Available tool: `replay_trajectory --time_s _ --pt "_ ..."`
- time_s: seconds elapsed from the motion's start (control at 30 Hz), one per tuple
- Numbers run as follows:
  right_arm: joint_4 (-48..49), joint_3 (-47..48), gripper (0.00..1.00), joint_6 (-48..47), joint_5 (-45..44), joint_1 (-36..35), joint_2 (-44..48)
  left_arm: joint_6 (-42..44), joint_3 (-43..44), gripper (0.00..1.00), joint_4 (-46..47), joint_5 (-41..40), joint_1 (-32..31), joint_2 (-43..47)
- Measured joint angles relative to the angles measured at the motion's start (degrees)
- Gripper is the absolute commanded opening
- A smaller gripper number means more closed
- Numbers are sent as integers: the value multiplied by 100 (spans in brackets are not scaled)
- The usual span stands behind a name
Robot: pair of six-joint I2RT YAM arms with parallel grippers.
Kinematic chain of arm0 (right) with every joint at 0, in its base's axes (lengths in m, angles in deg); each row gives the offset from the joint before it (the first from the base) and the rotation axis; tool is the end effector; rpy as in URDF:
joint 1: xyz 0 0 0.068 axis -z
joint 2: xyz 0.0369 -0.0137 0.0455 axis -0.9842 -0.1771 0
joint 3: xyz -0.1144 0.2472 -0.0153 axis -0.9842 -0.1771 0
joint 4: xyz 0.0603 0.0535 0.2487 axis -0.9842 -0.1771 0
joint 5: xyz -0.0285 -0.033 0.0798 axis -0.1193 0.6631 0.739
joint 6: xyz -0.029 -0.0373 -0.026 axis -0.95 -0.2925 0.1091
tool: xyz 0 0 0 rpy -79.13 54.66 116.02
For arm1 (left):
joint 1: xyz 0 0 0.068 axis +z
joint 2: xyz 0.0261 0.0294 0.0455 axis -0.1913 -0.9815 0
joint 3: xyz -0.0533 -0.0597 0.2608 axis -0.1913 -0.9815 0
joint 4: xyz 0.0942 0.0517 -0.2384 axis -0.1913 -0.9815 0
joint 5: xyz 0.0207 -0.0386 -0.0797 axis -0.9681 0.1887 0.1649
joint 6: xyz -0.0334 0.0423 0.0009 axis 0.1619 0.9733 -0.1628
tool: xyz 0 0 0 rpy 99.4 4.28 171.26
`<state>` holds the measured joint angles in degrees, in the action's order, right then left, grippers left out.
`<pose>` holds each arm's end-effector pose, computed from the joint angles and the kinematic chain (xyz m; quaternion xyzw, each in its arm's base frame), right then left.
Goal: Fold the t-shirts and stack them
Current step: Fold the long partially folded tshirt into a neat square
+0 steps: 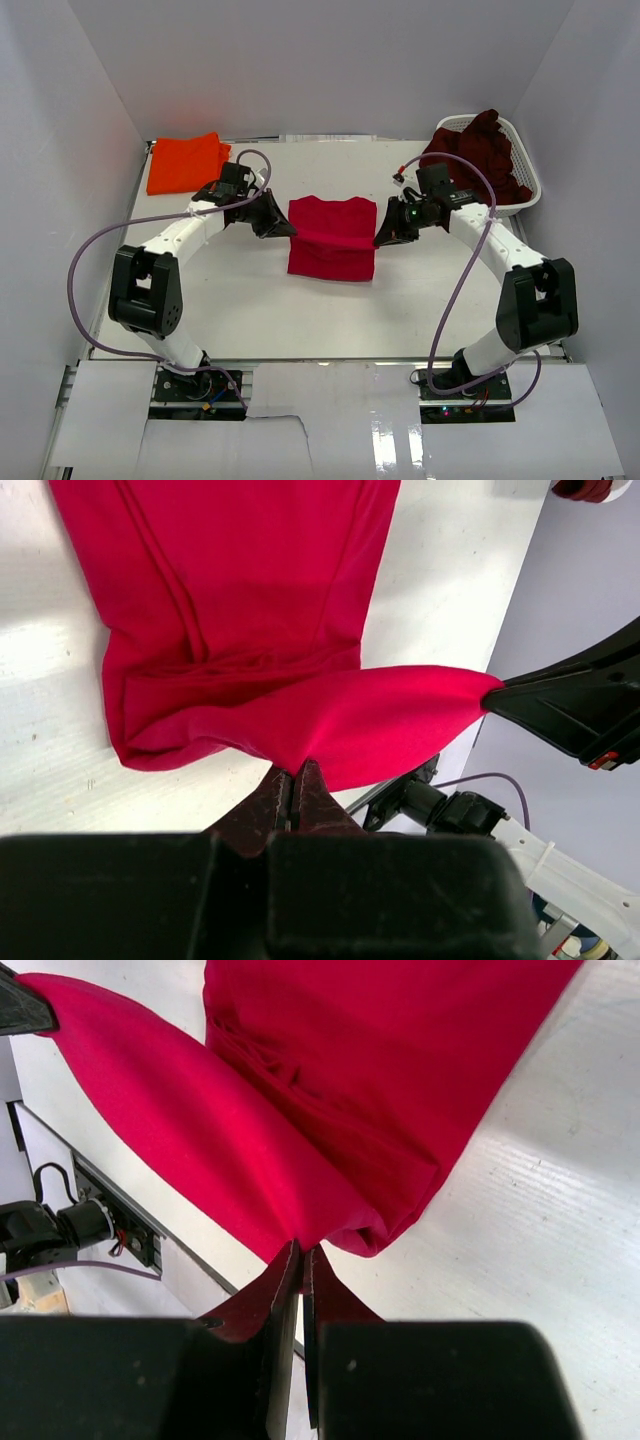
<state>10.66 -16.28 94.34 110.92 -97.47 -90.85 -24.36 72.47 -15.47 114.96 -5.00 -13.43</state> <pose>0.2995 0.1143 0.2592 -0.0816 0.9183 0.3264 0.2085 0.3266 -0.1149 0.2392 -0.0913 0.9127 -0.3798 0.1196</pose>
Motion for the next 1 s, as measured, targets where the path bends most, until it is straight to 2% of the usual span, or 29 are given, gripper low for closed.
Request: replay_trajectory --time_s 0.4,1.0 --pt "-15 570 8 -107 44 59 -442 44 426 0 31 52 129 -223" --pt "-48 1172 8 -197 151 286 -1119 129 1235 0 -13 155 227 -1008"
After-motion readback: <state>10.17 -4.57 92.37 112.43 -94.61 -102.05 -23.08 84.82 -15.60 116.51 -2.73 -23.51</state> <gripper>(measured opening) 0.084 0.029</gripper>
